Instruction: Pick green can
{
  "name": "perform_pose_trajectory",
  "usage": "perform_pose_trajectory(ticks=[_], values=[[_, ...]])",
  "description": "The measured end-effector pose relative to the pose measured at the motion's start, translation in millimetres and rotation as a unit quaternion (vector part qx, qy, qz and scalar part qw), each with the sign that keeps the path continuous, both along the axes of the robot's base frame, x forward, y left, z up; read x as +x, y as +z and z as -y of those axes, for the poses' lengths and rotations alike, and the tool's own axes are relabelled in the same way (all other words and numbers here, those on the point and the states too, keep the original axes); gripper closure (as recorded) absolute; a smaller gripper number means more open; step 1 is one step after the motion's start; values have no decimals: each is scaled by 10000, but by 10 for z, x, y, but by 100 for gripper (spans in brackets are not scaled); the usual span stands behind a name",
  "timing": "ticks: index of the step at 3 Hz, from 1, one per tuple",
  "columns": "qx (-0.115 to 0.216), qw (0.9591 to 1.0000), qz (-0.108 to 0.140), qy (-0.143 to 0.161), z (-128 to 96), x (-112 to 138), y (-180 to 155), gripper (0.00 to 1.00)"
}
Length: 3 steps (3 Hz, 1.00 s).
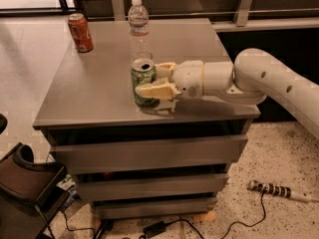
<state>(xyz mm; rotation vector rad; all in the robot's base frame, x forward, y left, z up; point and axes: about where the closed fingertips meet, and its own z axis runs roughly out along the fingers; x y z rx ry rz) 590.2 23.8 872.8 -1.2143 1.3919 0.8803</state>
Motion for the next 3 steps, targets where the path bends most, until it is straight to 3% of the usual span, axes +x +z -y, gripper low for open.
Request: perform_pose_trajectory(ticks=[1, 2, 3], values=[[2, 10000, 1, 32, -36, -10, 4, 91], [4, 10000, 1, 47, -53, -15, 6, 100], [4, 10000, 1, 48, -54, -15, 6, 100]])
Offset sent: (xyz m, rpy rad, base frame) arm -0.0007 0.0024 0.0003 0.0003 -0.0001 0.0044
